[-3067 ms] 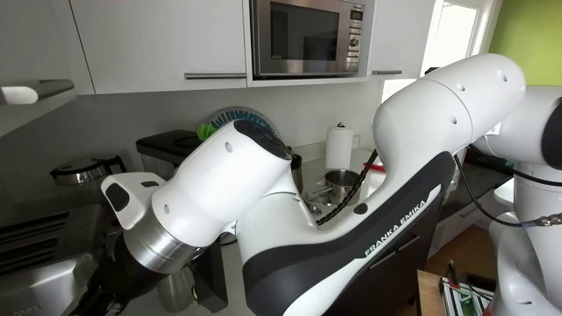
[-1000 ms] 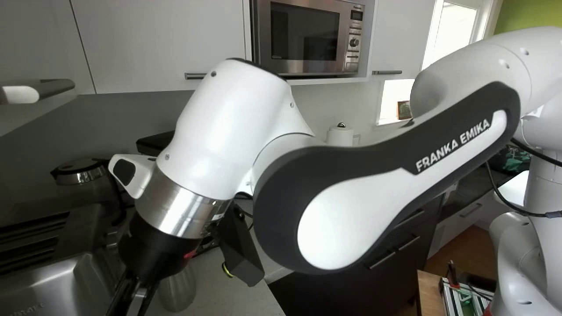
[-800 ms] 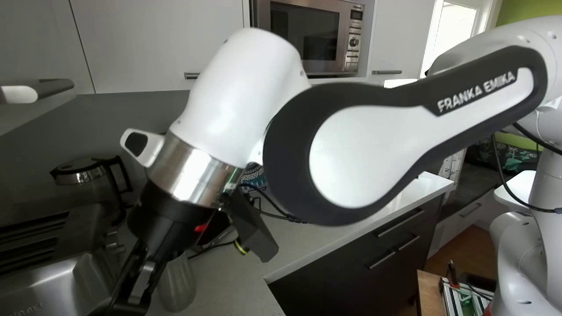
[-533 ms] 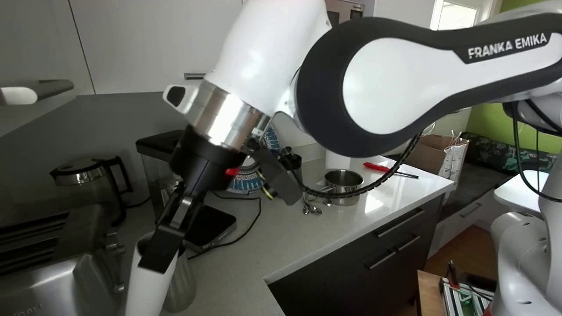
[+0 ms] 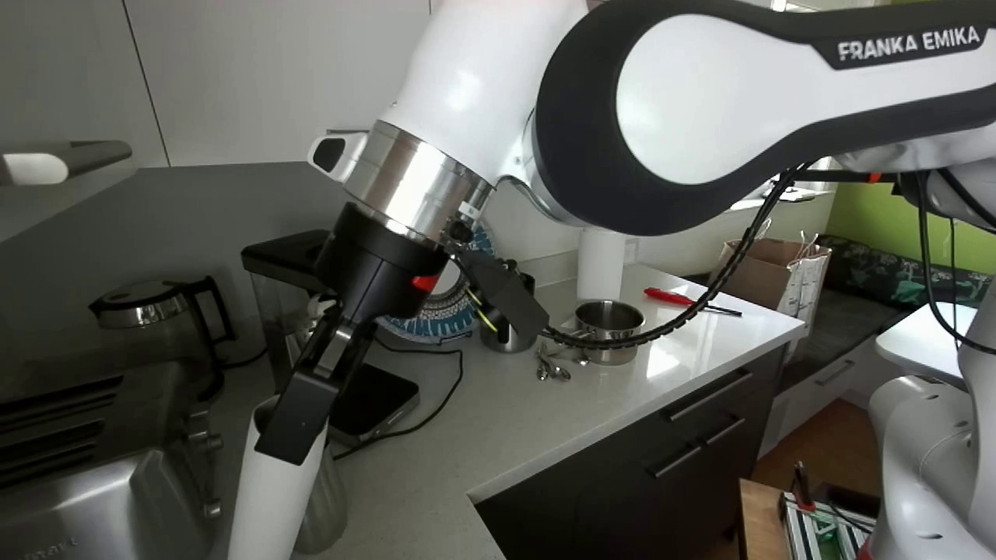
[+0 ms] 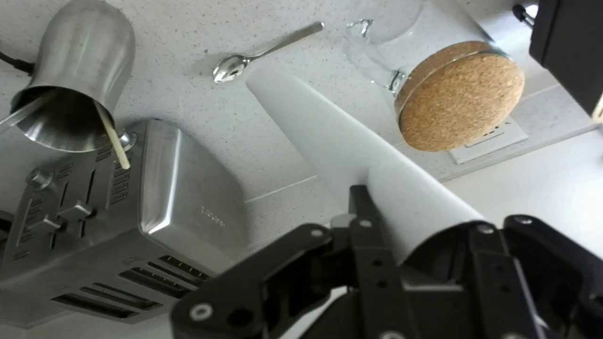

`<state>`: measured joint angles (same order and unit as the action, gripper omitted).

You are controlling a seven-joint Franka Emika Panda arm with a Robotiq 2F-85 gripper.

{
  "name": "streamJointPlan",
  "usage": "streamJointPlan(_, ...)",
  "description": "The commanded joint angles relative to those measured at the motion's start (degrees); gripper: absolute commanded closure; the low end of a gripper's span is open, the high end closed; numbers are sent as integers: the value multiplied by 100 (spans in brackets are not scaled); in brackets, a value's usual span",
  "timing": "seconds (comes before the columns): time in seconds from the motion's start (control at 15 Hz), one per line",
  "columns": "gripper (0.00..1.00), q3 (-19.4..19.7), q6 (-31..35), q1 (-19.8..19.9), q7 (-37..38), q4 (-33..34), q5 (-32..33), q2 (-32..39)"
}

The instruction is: Put the white paper on the left in the silver cup

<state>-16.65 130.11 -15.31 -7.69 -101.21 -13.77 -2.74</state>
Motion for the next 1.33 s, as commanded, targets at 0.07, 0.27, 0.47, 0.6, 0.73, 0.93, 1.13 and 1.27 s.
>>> streamJointPlan(0.07,99,114,-382,-6,-175,-254,-749,-221)
streamJointPlan(0.27,99,163,-559,43,241,-489,-509,-371)
streamJointPlan(0.47,96,149,-457,-4,36,-142,-549,-97)
streamJointPlan(0.6,99,174,-785,-5,-33,-104,-691,-94)
streamJointPlan(0.73,99,226,-1100,64,170,-155,-479,-278)
streamJointPlan(0.93,99,285,-894,102,264,-178,-364,-648)
streamJointPlan(1.13,99,322,-854,188,576,-154,0,-1091)
streamJointPlan(1.27,99,294,-737,295,960,-166,426,-1396)
